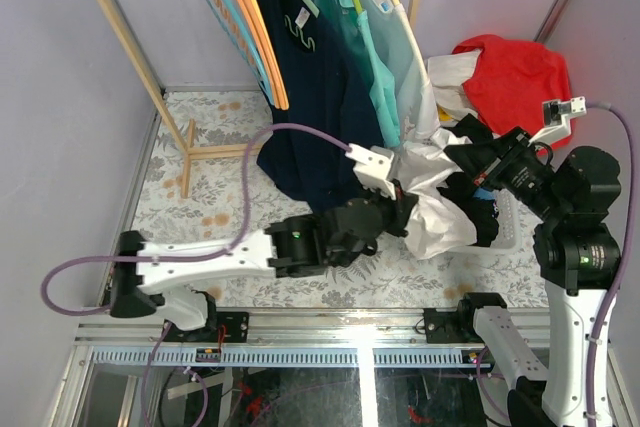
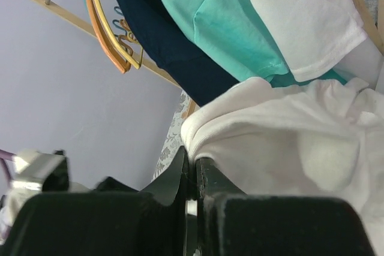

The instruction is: Place the t-shirt on the hanger

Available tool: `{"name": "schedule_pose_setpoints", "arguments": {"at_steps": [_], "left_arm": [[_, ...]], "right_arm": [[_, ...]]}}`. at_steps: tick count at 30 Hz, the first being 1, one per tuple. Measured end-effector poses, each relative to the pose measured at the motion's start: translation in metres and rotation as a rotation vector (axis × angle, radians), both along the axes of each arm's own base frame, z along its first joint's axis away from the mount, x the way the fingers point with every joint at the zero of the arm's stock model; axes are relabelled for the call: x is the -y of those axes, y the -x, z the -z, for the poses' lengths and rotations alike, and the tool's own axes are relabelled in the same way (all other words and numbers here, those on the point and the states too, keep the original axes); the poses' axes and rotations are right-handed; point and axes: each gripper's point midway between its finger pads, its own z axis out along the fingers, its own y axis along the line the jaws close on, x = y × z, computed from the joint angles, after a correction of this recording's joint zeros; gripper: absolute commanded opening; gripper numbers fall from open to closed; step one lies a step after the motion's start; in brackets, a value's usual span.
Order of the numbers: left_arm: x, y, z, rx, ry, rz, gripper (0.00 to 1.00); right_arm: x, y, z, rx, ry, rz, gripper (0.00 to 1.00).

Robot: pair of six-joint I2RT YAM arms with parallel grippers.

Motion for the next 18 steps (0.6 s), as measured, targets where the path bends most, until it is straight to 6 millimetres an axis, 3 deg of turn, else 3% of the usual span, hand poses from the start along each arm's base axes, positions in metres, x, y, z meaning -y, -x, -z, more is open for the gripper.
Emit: {"name": "schedule_pose_setpoints", "arguments": {"at_steps": [5,13,18], "left_arm": [[-0.055,0.014,-0.045,-0.014,-0.053,0.017,0.0],[-0.146,0.027,-0.152,0.022,0.001,-0.011,0.0],[-0.178,0.032,-0.182,0.049,-0.009,-0.019,0.0]], "right_arm": [[-0.002,0.002,-0.012,0.04,0.016,-0.024,0.0],[-0.034,0.01,-0.045,0.122,-0.075,-0.26,0.0],[-0.045,0.017,-0.085,0.202,-0.114,-0.373,0.0]]}}
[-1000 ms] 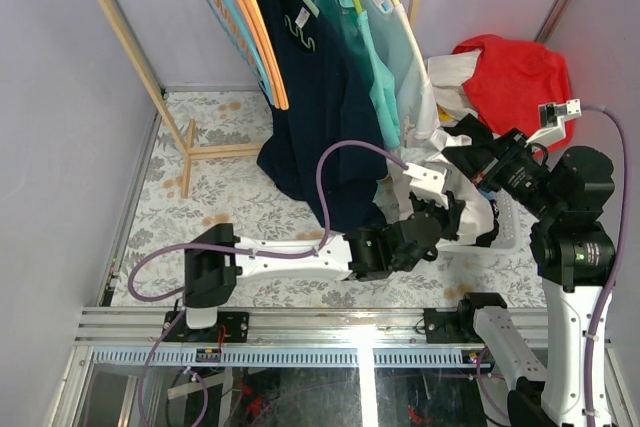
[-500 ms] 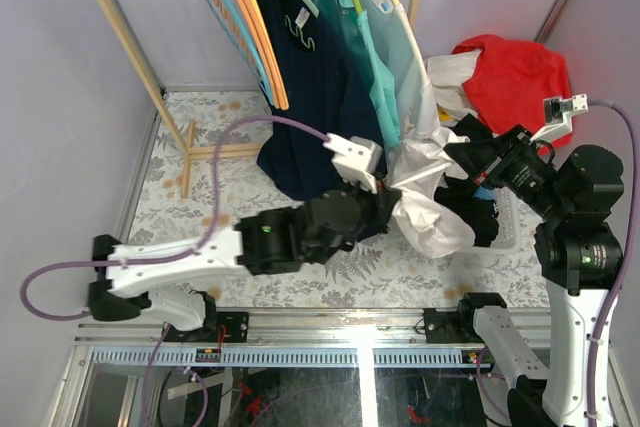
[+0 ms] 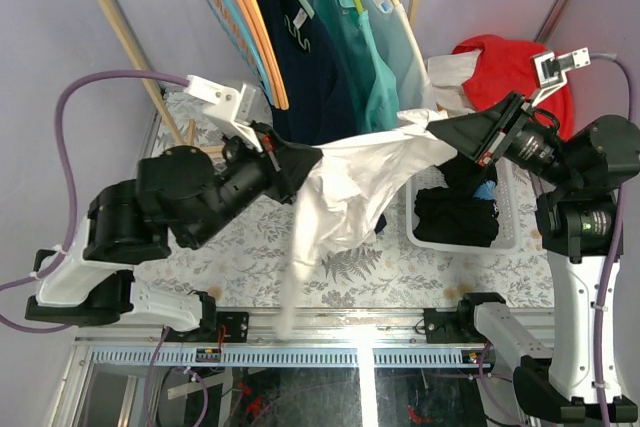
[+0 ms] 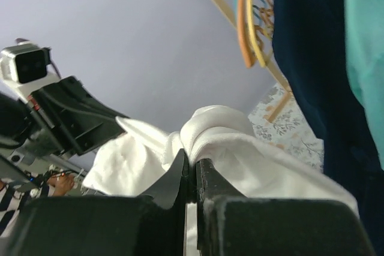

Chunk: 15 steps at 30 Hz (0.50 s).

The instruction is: Place the t-shirt on the hanger

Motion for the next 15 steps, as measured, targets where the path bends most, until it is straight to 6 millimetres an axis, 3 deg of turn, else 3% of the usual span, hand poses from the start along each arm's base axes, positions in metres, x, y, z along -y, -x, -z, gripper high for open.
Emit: {"name": "schedule_pose_setpoints", "arguments": {"at_steps": [4,9,12,15], "left_arm": [[-0.015,0.002,-0.011,0.014,0.005,-0.006,0.0],[-0.02,0.003,0.0,0.008,-0.027,-0.006,0.0],[-0.017,0.003,0.025,-0.015,-0.069,-0.003,0.0],[-0.013,0.004,0.074,-0.065,-0.129,-0.007,0.0]], "right_arm": [[-0.004,0.01,-0.02,0.055,-0.003,-0.051,0.0],[-0.005,0.018,-0.022,0.077,0.001,-0.063,0.0],[-0.004,0.019,-0.01,0.06,0.007,-0.059,0.0],[-0.004,0.018,0.022,-0.009,0.019,-0.055,0.0]]}}
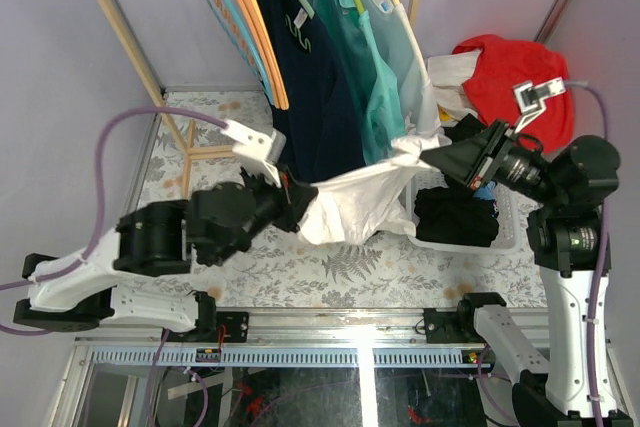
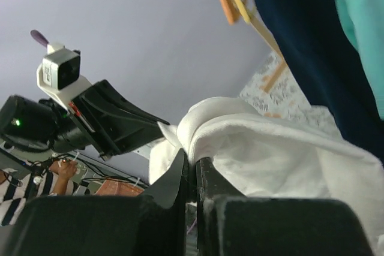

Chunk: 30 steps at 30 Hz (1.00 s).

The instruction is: Place the t-shirt on the hanger

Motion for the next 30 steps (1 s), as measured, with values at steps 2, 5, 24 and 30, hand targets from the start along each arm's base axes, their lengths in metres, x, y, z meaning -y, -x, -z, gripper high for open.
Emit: {"name": "schedule_pose_setpoints", "arguments": {"at_steps": [2,5,24,30], "left_arm": [[0.002,0.0,0.038,-0.039,-0.04,-0.015,0.0],[0.002,0.0,0.081,-0.087,-0.07,-0.043,0.0],[0.001,-0.007,0.065,-0.049,-0.078,-0.068,0.0],[-0.012,-0.012,0.012,0.041,-0.065,-0.074,0.0]], "right_arm": [[0.0,-0.002,0.028,-0.07,0.014,0.003,0.0],[0.001,-0.007,0.061,-0.173,0.032,0.002,0.0],[0.009,-0.049,0.091,-0.233,0.087,0.082,0.59],[0.014,-0.081,0.108,-0.309,0.183,0.118,0.72]]}}
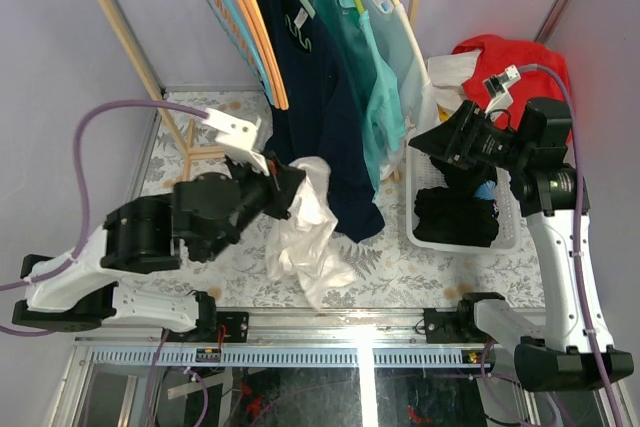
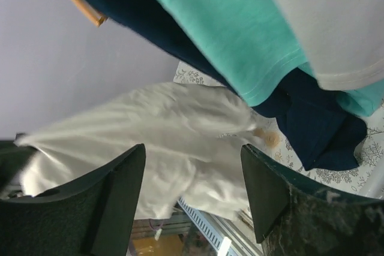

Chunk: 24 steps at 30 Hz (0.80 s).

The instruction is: Place the t-shirt on the hanger

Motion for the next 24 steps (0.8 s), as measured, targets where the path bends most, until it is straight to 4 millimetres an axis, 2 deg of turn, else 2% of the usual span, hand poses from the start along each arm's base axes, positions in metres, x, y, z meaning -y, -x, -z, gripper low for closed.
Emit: {"name": "schedule_pose_setpoints", "arguments": {"at_steps": [2,4,7,11,14,18,21,24], "left_arm": [[-0.005,-0.002,-0.026,0.033,0.037,-0.004,0.0],[-0.012,-0.002,-0.045,0.061,0.063,-0.006,0.0],[-0.018,-0.003,-0.059,0.089,0.069,-0.01,0.0],[-0.015,-0.006,-0.07,0.119,0.051,-0.012,0.0],[-0.005,-0.009,-0.074,0.133,0.025,-0.008,0.0],[0.008,-0.013,-0.07,0.146,-0.021,-0.004,0.0],[0.013,-0.015,-0.068,0.151,-0.042,-0.003,0.0],[0.014,-0.018,-0.067,0.156,-0.056,-0.011,0.0]], "right_arm": [[-0.003,0.01,-0.005,0.023,0.015,-0.015,0.72],[-0.008,0.029,-0.012,0.06,0.021,-0.042,0.72],[-0.014,0.058,-0.018,0.119,0.017,-0.084,0.73],[-0.02,0.088,-0.006,0.134,0.01,-0.137,0.73],[-0.029,0.093,0.01,0.097,0.02,-0.187,0.72],[-0.049,0.089,0.035,0.045,0.074,-0.253,0.7],[-0.062,0.082,0.053,0.029,0.123,-0.272,0.71],[-0.068,0.082,0.062,0.059,0.14,-0.277,0.73]]}}
